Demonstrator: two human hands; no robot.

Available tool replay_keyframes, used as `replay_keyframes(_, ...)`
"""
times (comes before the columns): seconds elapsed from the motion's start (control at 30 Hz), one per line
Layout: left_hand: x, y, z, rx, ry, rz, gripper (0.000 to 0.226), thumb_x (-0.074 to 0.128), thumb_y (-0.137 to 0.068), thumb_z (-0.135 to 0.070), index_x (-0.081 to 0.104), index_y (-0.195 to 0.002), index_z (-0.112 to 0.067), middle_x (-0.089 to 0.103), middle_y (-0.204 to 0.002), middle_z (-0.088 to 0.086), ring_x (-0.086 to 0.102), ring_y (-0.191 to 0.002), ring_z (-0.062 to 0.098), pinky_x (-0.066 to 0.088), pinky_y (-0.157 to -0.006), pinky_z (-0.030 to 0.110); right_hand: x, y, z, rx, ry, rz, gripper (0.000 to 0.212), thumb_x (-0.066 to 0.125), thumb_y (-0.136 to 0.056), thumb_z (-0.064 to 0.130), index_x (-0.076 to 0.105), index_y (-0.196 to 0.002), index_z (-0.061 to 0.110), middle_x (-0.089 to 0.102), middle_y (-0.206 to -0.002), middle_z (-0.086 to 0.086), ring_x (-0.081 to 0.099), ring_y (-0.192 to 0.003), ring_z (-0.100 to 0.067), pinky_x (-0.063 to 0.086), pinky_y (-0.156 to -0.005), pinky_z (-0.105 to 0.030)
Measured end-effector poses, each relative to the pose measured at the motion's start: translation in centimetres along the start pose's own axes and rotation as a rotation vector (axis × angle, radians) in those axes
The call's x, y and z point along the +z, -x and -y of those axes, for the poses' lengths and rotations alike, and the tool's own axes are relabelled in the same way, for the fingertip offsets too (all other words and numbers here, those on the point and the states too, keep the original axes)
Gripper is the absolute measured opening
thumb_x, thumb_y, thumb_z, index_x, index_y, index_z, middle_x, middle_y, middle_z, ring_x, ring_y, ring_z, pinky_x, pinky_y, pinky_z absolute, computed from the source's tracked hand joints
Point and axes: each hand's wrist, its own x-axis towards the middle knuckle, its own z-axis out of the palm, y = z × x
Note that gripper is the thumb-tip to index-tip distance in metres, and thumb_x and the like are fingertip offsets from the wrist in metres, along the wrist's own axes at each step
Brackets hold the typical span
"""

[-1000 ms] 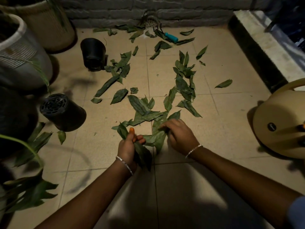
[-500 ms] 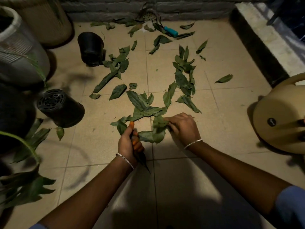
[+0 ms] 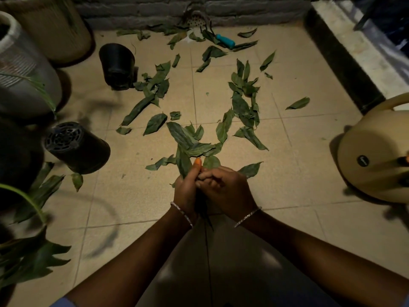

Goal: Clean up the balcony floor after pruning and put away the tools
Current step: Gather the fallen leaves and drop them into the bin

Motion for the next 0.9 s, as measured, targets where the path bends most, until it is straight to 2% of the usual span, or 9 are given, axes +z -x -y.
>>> replay_keyframes(0.1,-1.3,-1.0,0.5,0.009,-0.033,-0.121,0.038,0.064,-0.086,-0.048,0.059,-0.068,-0.015,0.057,-0.068,0.007,0.058,-0.068,0.023,0.047,-0.068,0.033,-1.2,0.3,-1.1,0.049,-0.014,-0.02,0.017,0.066,-0.088,0.025,0.073,-0.085,0.01,0.071,-0.082,-0.001,0.065,-0.076,-0.013,0.053,-0.068,-0.03)
replay_keyframes(0.2,-1.8,-1.4,0.1,0.013,0.08,-0.193,0.033,0.06,-0.093,-0.034,0.053,-0.065,-0.016,0.055,-0.067,0.005,0.057,-0.063,0.021,0.048,-0.071,0.035,-3.3,0.4,-4.8,0.21,0.186,-0.068,0.011,0.064,-0.085,0.007,0.071,-0.091,0.014,0.069,-0.088,0.001,0.061,-0.083,-0.019,0.049,-0.074,-0.033)
replay_keyframes(0.3,-2.2,-1.4,-0.7,-0.012,0.203,-0.233,0.03,0.056,-0.096,-0.025,0.05,-0.07,-0.013,0.059,-0.06,0.007,0.061,-0.055,0.021,0.054,-0.064,0.034,-5.1,1.0,-8.5,0.273,0.388,0.148,0.039,0.063,-0.079,0.01,0.066,-0.117,0.019,0.063,-0.114,-0.001,0.053,-0.107,-0.023,0.039,-0.087,-0.027)
replay_keyframes(0.4,-2.8,-1.0,-1.1,-0.024,0.25,-0.225,0.035,0.056,-0.096,-0.027,0.047,-0.064,-0.015,0.051,-0.054,0.004,0.056,-0.047,0.021,0.052,-0.056,0.031,-5.7,2.0,-10.2,0.242,0.494,0.321,0.049,0.061,-0.08,0.027,0.06,-0.129,0.024,0.055,-0.13,-0.002,0.047,-0.118,-0.023,0.041,-0.094,-0.037)
replay_keyframes(0.53,-3.5,-0.4,-1.2,-0.062,0.182,-0.281,0.047,0.061,-0.092,-0.039,0.052,-0.05,-0.02,0.044,-0.049,0.001,0.045,-0.04,0.017,0.045,-0.053,0.028,-5.5,2.1,-10.5,0.165,0.595,0.236,0.013,0.062,-0.089,0.026,0.063,-0.102,0.024,0.057,-0.105,0.004,0.05,-0.099,-0.019,0.041,-0.081,-0.036)
replay_keyframes(0.63,-4.1,0.0,-1.5,-0.069,0.193,-0.254,0.055,0.058,-0.093,-0.043,0.043,-0.044,-0.022,0.032,-0.047,-0.002,0.031,-0.039,0.014,0.027,-0.049,0.024,-4.8,1.3,-9.9,0.14,0.648,0.219,0.002,0.055,-0.094,0.02,0.055,-0.095,0.021,0.054,-0.092,0.002,0.048,-0.087,-0.02,0.042,-0.079,-0.038)
replay_keyframes(0.8,-5.1,0.5,-2.0,-0.088,0.226,-0.202,0.055,0.052,-0.095,-0.046,0.037,-0.047,-0.022,0.024,-0.043,-0.004,0.024,-0.033,0.01,0.018,-0.042,0.018,-2.7,-1.5,-7.2,0.109,0.43,0.254,0.023,0.051,-0.089,-0.001,0.048,-0.105,0.015,0.055,-0.092,-0.004,0.051,-0.081,-0.021,0.049,-0.07,-0.042)
replay_keyframes(0.87,-5.3,0.6,-2.2,-0.088,0.238,-0.188,0.054,0.052,-0.094,-0.046,0.037,-0.048,-0.022,0.023,-0.043,-0.005,0.023,-0.033,0.01,0.018,-0.04,0.018,-1.1,-2.7,-6.1,0.126,0.358,0.313,0.014,0.048,-0.097,0.014,0.048,-0.111,0.012,0.057,-0.099,-0.009,0.055,-0.086,-0.027,0.048,-0.074,-0.043)
replay_keyframes(0.9,-5.3,0.7,-2.2,-0.091,0.24,-0.183,0.054,0.052,-0.094,-0.046,0.036,-0.049,-0.022,0.023,-0.043,-0.004,0.023,-0.033,0.011,0.017,-0.04,0.018,-0.2,-3.1,-5.5,0.181,0.353,0.331,0.023,0.047,-0.1,0.03,0.046,-0.115,0.012,0.058,-0.103,-0.011,0.057,-0.09,-0.029,0.049,-0.076,-0.042)
